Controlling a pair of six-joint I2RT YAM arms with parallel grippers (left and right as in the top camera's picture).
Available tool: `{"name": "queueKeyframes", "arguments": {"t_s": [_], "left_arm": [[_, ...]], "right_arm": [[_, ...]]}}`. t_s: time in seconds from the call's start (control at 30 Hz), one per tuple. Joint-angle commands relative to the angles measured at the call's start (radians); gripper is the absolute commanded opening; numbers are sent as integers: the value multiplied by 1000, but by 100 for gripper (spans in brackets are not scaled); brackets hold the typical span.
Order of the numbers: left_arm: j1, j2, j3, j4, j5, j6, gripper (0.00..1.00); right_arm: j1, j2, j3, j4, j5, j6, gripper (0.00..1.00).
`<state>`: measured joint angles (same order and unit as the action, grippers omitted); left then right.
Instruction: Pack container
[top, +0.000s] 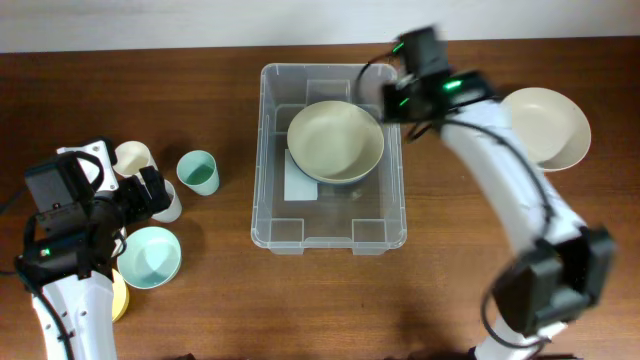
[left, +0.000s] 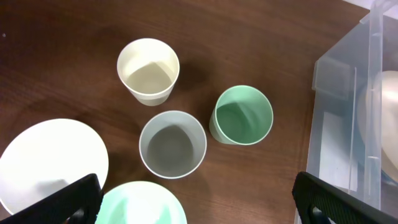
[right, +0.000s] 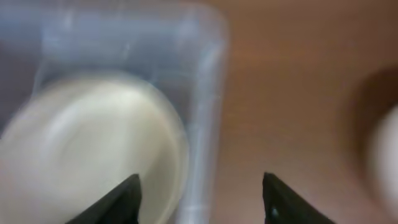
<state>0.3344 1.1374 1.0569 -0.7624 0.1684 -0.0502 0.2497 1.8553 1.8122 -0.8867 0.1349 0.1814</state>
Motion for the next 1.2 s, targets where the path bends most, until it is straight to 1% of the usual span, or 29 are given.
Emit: {"name": "queueKeyframes", "arguments": {"t_s": [0.0,0.13,0.3,0.43,0.5,0.63,0.77,1.17], "left_arm": [[6,2,18,-2,8,-2,100],[6,2,18,-2,8,-2,100],[6,2,18,-2,8,-2,100],[6,2,18,-2,8,-2,100],[6,2,18,-2,8,-2,100],[6,2,18,-2,8,-2,99],[6,2,18,-2,8,-2,100],[6,2,18,-3,8,-2,100]], "right_arm": [[-138,-110,134,-59,120,-51,60],[-270,-84,137,-129,113,-81,64],[-364,14,108,-188,68,-101,70],[-383,133,107,-235,60,-153,72],[-383,195,107,-242,83,-151,75],[-384,280,107,-243,156,-143,75],[-394,337,107,-240,211,-140,75],[-456,468,107,-196,211,-140,76]]}}
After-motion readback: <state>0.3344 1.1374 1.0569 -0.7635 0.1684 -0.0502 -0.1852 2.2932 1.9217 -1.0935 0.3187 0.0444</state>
